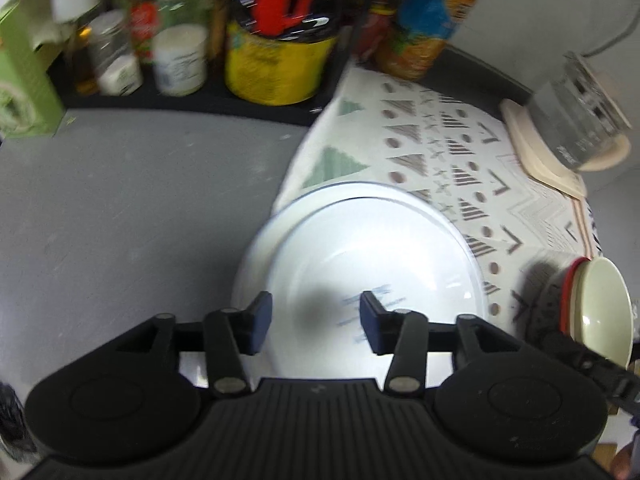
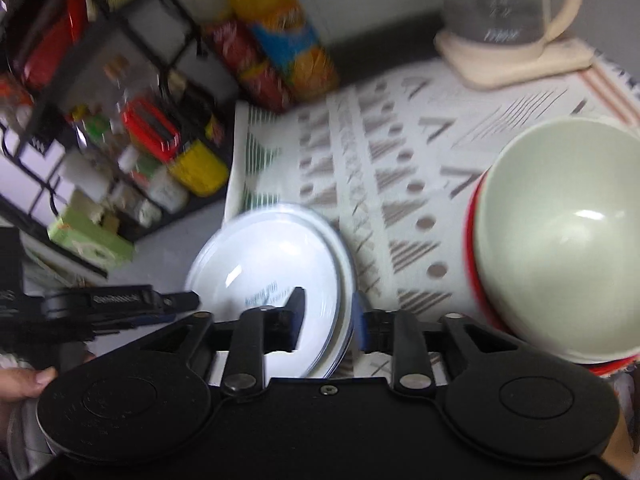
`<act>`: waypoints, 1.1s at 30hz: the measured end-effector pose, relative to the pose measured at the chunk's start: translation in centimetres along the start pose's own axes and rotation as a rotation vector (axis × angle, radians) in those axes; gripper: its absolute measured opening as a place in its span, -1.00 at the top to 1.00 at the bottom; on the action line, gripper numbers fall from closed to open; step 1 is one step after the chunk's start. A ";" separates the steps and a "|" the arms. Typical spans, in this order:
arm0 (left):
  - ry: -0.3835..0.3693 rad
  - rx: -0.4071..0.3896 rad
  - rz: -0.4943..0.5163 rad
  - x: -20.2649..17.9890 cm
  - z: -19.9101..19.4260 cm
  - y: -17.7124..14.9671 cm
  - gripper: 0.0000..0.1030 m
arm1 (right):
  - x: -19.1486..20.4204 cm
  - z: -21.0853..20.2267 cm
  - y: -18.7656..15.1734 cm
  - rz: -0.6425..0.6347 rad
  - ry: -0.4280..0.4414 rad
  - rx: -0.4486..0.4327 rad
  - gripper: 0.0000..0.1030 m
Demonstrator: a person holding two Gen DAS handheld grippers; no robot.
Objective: Organize plates and bowls
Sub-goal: 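Open both tools and move to the red bowl holding the green bowls, then grasp the rim of the red bowl stack with both tools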
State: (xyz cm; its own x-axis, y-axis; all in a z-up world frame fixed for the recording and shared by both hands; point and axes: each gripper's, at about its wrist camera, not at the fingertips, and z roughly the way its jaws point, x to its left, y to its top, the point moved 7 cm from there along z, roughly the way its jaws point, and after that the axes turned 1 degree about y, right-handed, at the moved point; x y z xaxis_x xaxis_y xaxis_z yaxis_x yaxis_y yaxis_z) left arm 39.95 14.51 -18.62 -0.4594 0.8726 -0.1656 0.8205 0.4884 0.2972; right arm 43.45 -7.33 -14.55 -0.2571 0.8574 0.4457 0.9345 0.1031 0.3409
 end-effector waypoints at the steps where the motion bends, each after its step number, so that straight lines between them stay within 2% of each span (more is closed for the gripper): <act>1: -0.006 0.000 0.017 -0.8 0.1 0.1 0.05 | -0.4 -0.8 0.3 0.015 0.000 -0.020 0.25; 2: -0.017 0.000 0.036 -1.7 0.1 0.3 0.04 | -0.8 -1.6 0.5 0.030 -0.002 -0.042 0.11; 4: -0.044 0.001 0.069 -3.5 0.4 0.6 -0.03 | -1.9 -3.1 0.9 0.049 -0.027 -0.090 0.02; 9: -0.102 0.012 0.120 -7.8 1.2 1.0 -0.21 | -5.3 -6.0 0.8 0.113 -0.100 -0.174 -0.11; 12: -0.162 0.014 0.149 -10.4 1.4 0.9 -0.39 | -7.1 -7.4 0.4 0.151 -0.141 -0.217 -0.25; 15: -0.163 0.007 0.202 -12.8 1.5 0.8 -0.58 | -8.8 -8.5 0.0 0.197 -0.173 -0.263 -0.52; 20: -0.193 0.030 0.241 -16.1 2.1 0.3 -0.62 | -11.5 -9.9 -0.5 0.252 -0.222 -0.300 -0.77; 23: -0.214 0.061 0.259 -17.8 2.6 -0.3 -0.63 | -13.0 -10.0 -0.7 0.281 -0.246 -0.302 -0.88; 28: -0.225 0.098 0.282 -20.2 3.5 -1.1 -0.63 | -15.5 -9.4 -1.3 0.358 -0.258 -0.282 -0.88; 33: -0.193 0.121 0.312 -21.6 5.0 -1.8 -0.63 | -17.4 -8.1 -2.0 0.403 -0.266 -0.241 -0.87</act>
State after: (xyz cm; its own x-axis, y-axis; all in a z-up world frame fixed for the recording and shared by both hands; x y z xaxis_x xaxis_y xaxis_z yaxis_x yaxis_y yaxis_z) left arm 50.13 -5.22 -20.25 -0.1184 0.9577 -0.2623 0.9503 0.1859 0.2498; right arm 44.06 -26.51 -16.27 0.2110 0.9062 0.3664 0.8551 -0.3527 0.3801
